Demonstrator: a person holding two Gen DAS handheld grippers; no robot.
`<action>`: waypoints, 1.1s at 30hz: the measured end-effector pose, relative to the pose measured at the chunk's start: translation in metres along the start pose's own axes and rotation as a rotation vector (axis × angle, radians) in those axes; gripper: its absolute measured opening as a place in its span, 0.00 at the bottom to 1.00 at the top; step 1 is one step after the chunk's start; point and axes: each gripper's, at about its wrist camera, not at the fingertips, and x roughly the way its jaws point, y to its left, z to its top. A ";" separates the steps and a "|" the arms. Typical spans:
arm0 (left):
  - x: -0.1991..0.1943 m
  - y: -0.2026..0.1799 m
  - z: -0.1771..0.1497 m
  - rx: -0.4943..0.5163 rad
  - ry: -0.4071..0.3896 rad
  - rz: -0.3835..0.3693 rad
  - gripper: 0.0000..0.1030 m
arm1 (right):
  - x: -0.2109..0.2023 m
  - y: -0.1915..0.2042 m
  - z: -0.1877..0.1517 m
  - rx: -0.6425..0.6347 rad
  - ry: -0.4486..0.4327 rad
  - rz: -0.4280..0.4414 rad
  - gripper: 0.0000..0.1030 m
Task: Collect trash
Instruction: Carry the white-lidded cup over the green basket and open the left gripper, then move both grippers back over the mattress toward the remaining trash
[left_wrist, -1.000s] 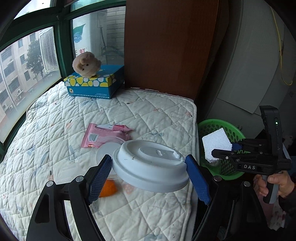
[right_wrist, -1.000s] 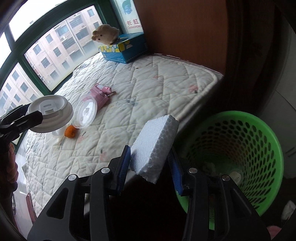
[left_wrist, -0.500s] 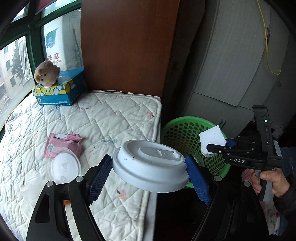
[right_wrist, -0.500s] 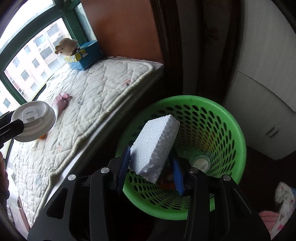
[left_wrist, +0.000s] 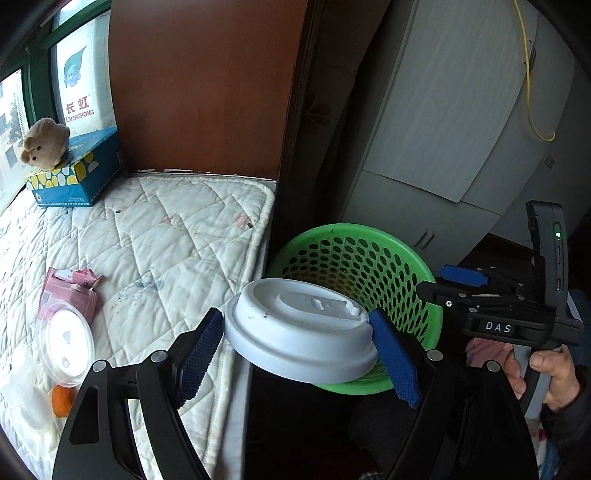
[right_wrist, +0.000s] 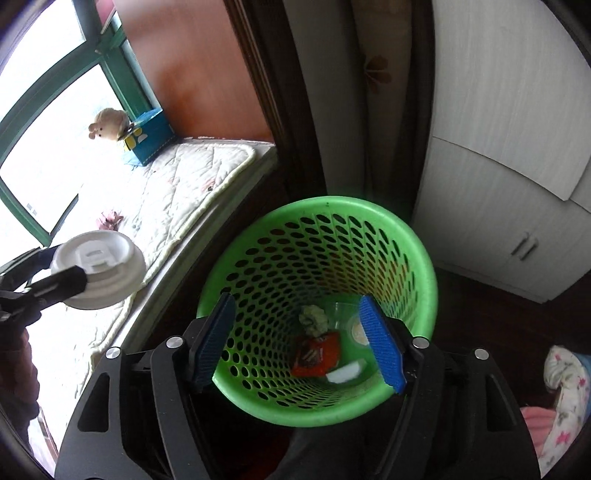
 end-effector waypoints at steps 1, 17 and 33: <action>0.003 -0.003 0.001 0.000 0.004 -0.005 0.76 | -0.001 0.000 0.000 0.000 -0.004 -0.004 0.70; 0.041 -0.039 0.009 0.003 0.048 -0.051 0.77 | -0.030 -0.020 -0.007 0.031 -0.062 -0.013 0.76; 0.015 -0.032 0.000 -0.001 0.007 -0.004 0.82 | -0.036 -0.007 -0.008 0.006 -0.071 0.015 0.80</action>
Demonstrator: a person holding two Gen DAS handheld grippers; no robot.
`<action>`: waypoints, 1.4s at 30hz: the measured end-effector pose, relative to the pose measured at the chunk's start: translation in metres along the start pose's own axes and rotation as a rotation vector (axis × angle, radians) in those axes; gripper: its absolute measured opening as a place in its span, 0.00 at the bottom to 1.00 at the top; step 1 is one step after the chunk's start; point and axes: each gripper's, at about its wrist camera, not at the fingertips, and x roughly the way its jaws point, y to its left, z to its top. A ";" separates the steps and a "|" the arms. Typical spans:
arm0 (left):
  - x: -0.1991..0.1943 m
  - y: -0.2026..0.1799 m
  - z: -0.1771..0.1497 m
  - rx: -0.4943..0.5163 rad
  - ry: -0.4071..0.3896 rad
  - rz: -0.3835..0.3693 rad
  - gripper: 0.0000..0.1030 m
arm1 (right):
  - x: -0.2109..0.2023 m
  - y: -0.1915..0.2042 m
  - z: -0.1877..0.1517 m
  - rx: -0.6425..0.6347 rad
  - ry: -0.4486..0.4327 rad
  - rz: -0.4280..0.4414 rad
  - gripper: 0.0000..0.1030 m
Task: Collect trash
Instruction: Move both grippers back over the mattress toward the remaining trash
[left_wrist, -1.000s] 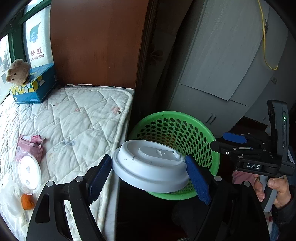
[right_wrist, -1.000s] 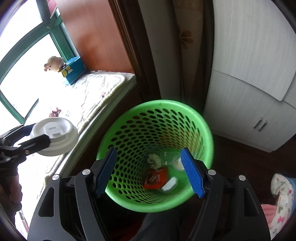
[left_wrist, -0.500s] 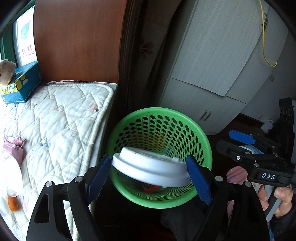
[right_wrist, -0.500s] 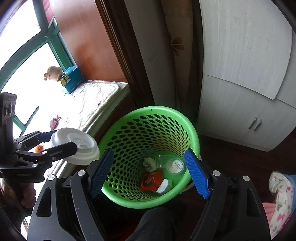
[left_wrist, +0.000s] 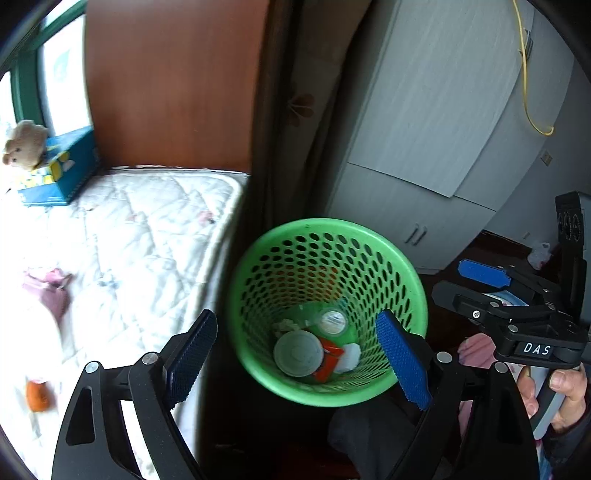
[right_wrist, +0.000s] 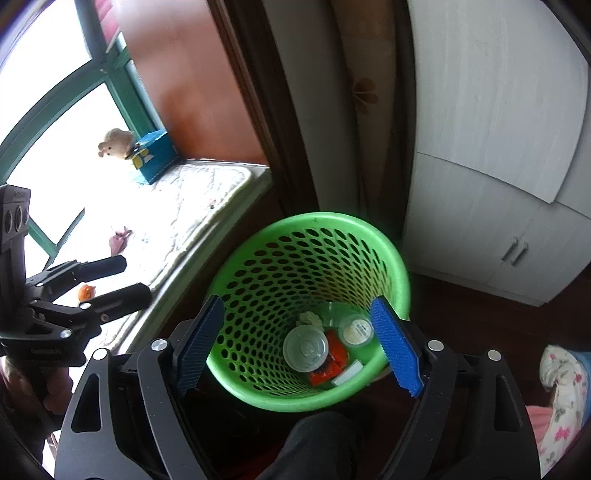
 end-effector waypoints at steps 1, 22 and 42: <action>-0.005 0.004 -0.001 -0.006 -0.008 0.007 0.82 | 0.000 0.003 0.000 -0.004 0.000 0.006 0.80; -0.109 0.151 -0.067 -0.247 -0.076 0.315 0.87 | 0.033 0.121 0.011 -0.192 0.047 0.165 0.84; -0.162 0.273 -0.154 -0.341 0.008 0.466 0.91 | 0.066 0.263 0.010 -0.349 0.147 0.364 0.84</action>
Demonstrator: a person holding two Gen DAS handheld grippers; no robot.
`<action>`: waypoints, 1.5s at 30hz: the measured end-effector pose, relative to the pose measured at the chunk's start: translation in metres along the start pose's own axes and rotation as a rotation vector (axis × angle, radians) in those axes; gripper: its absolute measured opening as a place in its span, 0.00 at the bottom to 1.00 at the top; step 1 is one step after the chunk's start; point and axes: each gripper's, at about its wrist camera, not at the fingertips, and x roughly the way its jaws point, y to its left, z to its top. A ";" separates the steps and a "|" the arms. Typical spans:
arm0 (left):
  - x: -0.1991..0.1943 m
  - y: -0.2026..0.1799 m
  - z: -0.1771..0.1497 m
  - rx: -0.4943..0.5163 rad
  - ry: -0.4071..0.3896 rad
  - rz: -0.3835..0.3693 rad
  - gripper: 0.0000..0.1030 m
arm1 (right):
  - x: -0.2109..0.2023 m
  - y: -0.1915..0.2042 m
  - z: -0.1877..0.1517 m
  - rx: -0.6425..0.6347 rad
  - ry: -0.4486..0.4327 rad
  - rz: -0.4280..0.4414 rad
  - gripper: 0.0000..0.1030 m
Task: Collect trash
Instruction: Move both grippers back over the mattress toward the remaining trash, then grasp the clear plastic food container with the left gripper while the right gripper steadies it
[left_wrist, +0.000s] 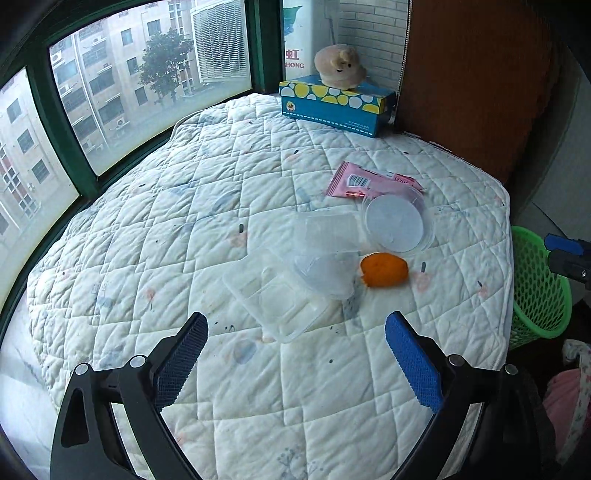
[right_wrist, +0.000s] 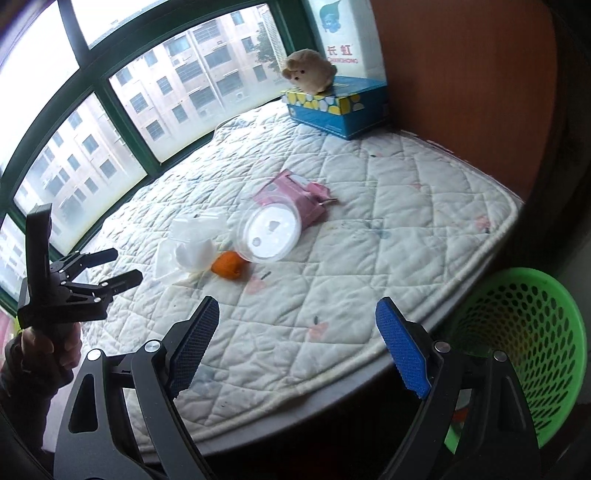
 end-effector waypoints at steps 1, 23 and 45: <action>0.001 0.004 -0.002 -0.006 0.004 -0.001 0.91 | 0.006 0.007 0.004 -0.001 0.009 0.018 0.84; 0.016 0.069 -0.021 -0.175 0.024 -0.054 0.90 | 0.165 0.111 0.094 0.100 0.262 0.124 0.80; 0.060 0.072 -0.006 -0.318 0.115 -0.187 0.58 | 0.158 0.092 0.093 0.126 0.262 0.138 0.47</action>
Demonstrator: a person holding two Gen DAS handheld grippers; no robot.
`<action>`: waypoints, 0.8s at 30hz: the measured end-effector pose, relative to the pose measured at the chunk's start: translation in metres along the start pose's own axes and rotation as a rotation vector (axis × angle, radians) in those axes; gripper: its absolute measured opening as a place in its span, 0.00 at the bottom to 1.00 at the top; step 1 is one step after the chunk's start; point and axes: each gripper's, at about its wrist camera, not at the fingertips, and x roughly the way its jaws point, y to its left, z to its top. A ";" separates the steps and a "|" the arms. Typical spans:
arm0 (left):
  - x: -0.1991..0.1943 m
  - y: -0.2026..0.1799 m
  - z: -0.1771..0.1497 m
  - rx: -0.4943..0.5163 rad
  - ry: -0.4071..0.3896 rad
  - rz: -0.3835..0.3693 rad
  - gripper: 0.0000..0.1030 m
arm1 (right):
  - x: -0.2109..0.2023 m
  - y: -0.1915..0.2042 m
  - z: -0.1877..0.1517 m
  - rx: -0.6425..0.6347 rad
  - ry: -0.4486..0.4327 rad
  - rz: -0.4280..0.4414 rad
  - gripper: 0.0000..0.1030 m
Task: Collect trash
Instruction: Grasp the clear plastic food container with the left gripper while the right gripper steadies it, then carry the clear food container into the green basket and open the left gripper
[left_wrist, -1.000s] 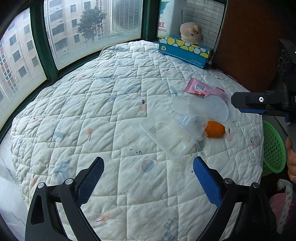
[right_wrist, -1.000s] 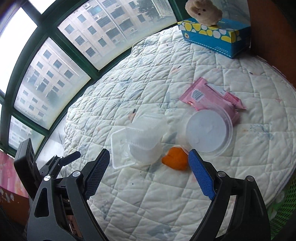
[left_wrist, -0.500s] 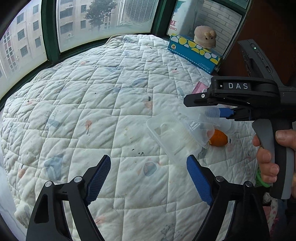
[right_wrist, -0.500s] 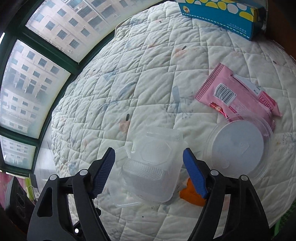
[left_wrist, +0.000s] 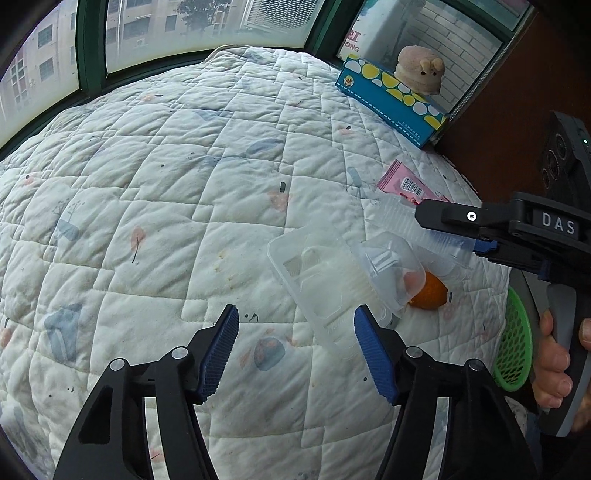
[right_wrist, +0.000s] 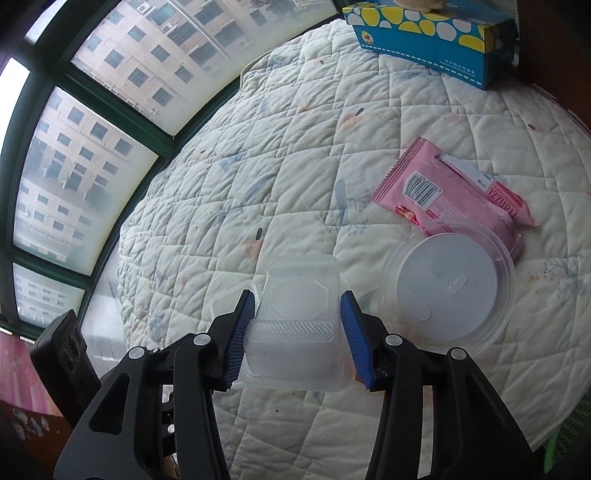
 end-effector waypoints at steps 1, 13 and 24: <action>0.003 0.001 0.001 -0.008 0.006 -0.002 0.57 | -0.005 -0.001 -0.002 -0.009 -0.010 0.004 0.47; 0.025 -0.003 0.004 -0.028 0.055 0.026 0.30 | -0.050 -0.013 -0.025 -0.016 -0.081 0.072 0.47; -0.007 -0.010 0.003 -0.004 -0.026 0.162 0.06 | -0.083 -0.023 -0.054 -0.029 -0.139 0.090 0.48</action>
